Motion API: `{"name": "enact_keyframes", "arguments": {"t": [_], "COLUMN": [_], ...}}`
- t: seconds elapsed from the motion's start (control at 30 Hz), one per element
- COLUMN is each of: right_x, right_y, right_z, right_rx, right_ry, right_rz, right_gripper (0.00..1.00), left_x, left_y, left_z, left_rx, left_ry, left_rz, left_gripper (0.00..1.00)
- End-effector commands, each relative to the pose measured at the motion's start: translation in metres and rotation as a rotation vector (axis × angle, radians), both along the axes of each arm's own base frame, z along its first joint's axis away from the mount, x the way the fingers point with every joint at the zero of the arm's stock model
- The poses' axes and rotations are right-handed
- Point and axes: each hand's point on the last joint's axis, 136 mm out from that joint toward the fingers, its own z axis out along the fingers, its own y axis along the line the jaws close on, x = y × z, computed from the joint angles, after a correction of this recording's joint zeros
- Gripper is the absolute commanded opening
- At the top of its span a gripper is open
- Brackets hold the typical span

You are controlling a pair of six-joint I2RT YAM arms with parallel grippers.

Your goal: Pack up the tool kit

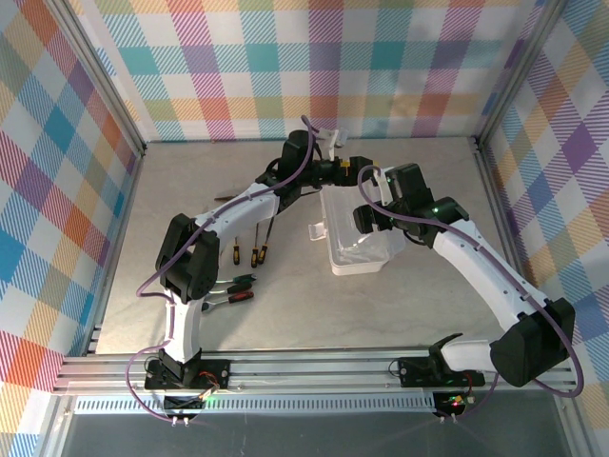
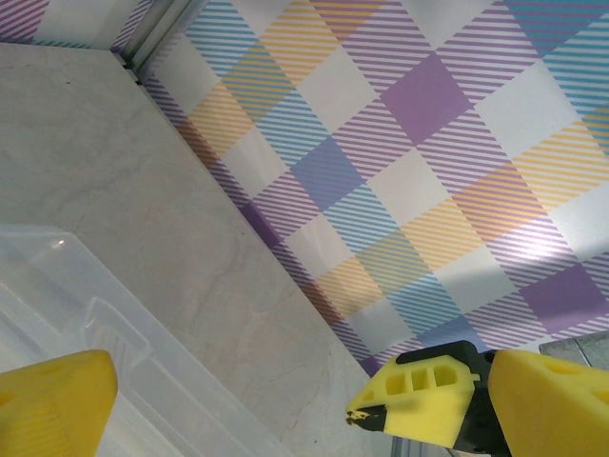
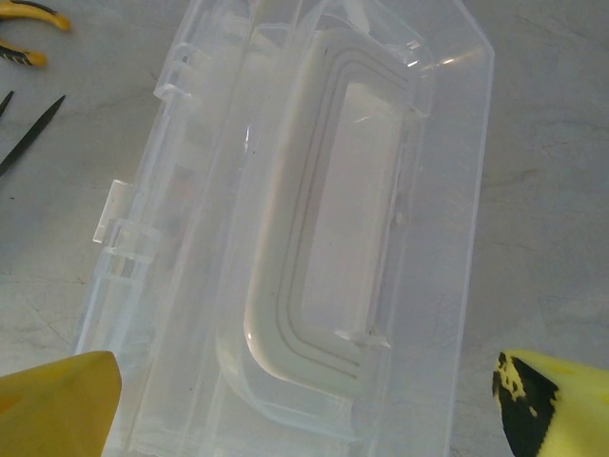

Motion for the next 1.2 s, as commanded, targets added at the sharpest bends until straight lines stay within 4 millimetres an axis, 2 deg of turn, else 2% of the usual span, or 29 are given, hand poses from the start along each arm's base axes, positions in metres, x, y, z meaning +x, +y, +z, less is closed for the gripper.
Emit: {"name": "enact_keyframes", "arguments": {"t": [0.0, 0.17, 0.33, 0.47, 0.57, 0.63, 0.7, 0.77, 0.93, 1.03, 1.17], "right_x": [0.002, 0.002, 0.002, 0.002, 0.001, 0.001, 0.001, 0.002, 0.005, 0.005, 0.005], "right_y": [-0.002, -0.007, -0.012, -0.013, -0.013, -0.014, -0.014, -0.014, -0.011, -0.01, -0.01], "right_z": [0.001, 0.0, -0.002, 0.001, 0.001, 0.001, 0.001, 0.002, 0.0, -0.003, -0.003], "right_rx": [-0.033, -0.045, -0.029, -0.017, -0.018, -0.019, -0.02, -0.019, -0.02, -0.017, -0.017], "right_ry": [-0.01, -0.02, -0.013, -0.015, -0.013, -0.011, -0.011, -0.012, -0.004, 0.004, 0.005], "right_rz": [0.002, -0.006, -0.017, -0.018, -0.017, -0.017, -0.016, -0.016, -0.013, -0.012, -0.014], "right_gripper": [0.99, 0.99, 0.99, 0.99, 0.99, 0.99, 0.99, 0.99, 0.99, 0.99, 0.99], "left_x": [-0.009, -0.01, -0.006, 0.001, 0.01, 0.012, 0.012, 0.011, 0.011, 0.011, 0.009], "left_y": [-0.01, -0.001, 0.022, 0.054, 0.091, 0.113, 0.124, 0.124, 0.096, 0.078, 0.056], "left_z": [0.021, 0.024, 0.029, 0.039, 0.042, 0.037, 0.024, 0.009, -0.027, -0.035, -0.033], "left_rx": [-0.044, -0.027, -0.01, 0.023, 0.05, 0.059, 0.086, 0.103, 0.063, 0.047, 0.031], "left_ry": [-0.054, -0.075, -0.098, -0.133, -0.137, -0.112, -0.072, -0.033, 0.08, 0.099, 0.1], "left_rz": [-0.046, -0.033, 0.009, 0.075, 0.167, 0.21, 0.23, 0.22, 0.144, 0.106, 0.061], "left_gripper": [1.0, 1.0, 1.0, 1.0, 1.0, 1.0, 1.0, 1.0, 1.0, 1.0, 1.0]}}
